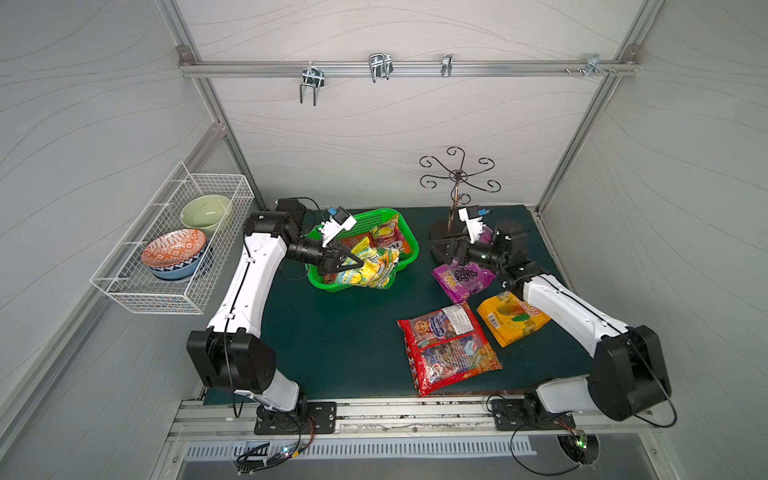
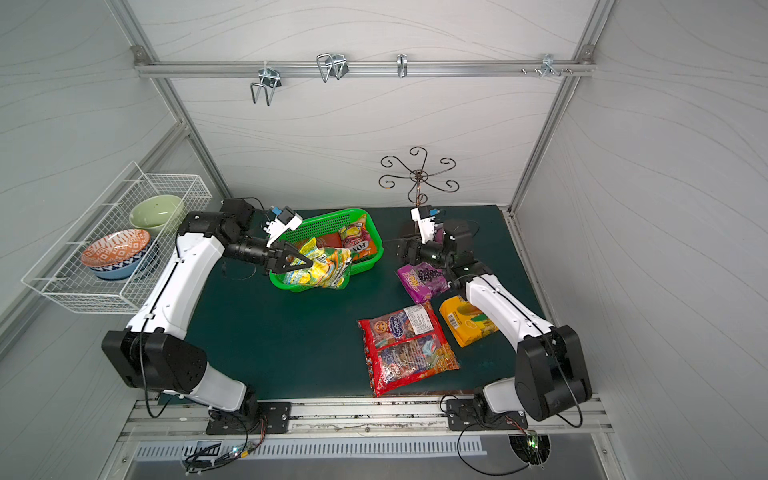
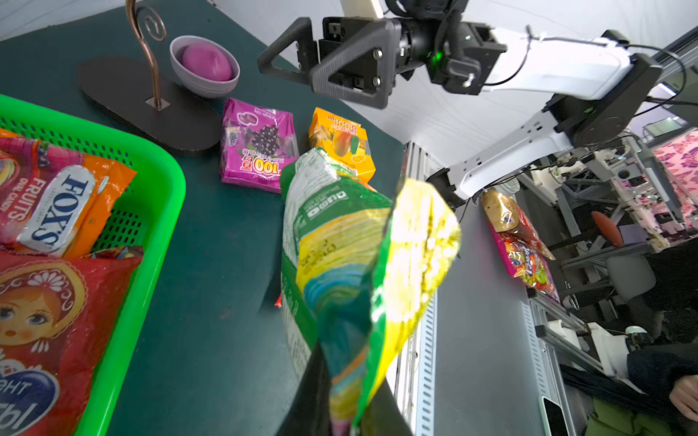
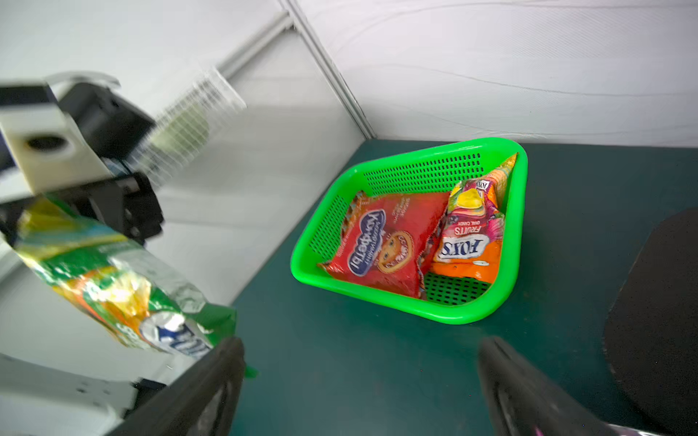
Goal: Put the candies in the basket
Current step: Pick up the candy at the center of the board.
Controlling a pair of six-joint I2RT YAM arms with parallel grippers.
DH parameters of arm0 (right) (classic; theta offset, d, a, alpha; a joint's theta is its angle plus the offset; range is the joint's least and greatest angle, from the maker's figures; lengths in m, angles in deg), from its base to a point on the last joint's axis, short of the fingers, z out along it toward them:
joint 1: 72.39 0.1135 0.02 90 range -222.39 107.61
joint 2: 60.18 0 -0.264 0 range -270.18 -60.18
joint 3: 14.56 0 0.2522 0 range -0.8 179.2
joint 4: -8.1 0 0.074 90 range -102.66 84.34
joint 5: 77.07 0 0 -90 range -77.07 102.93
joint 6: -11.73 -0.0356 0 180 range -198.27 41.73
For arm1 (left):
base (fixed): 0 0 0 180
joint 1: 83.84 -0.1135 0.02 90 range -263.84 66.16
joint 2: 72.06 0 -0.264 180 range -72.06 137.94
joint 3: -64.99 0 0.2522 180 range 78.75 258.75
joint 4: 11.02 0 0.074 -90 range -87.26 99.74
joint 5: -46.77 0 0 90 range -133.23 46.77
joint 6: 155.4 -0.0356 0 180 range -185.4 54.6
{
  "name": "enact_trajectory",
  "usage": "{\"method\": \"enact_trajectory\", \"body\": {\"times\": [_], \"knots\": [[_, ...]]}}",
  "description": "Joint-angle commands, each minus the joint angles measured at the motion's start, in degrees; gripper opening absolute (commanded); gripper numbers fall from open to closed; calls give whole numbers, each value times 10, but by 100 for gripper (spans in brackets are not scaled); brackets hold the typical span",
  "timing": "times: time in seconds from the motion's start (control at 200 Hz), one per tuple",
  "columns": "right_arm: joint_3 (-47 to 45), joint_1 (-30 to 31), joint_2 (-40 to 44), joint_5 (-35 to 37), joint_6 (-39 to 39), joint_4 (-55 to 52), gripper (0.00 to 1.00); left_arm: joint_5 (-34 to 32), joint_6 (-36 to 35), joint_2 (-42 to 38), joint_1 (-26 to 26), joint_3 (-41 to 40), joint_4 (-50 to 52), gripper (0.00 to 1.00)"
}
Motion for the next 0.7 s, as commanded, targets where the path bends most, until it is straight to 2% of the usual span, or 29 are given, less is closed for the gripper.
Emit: {"method": "enact_trajectory", "body": {"times": [0.0, 0.09, 0.195, 0.38, 0.53, 0.615, 0.695], "knots": [[14, 6, -19, -149, -169, 157, 99, 71, 44, 1, 2, 31, -10, 0], [56, 29, -54, -231, -188, 178, 99, 90, 83, 1, 2, 37, -28, 0], [77, 59, -74, -265, -209, 213, 99, 105, 153, -3, 2, 36, -76, 0], [67, 90, -99, -259, -313, 377, 99, 120, 302, -14, -5, 38, -199, 0], [80, 104, -118, -239, -377, 445, 99, 159, 472, -10, -6, 40, -342, 0], [91, 107, -124, -219, -387, 434, 99, 177, 550, -7, -7, 41, -409, 0], [90, 106, -116, -204, -366, 388, 99, 180, 550, -8, -7, 58, -399, 0]]}}
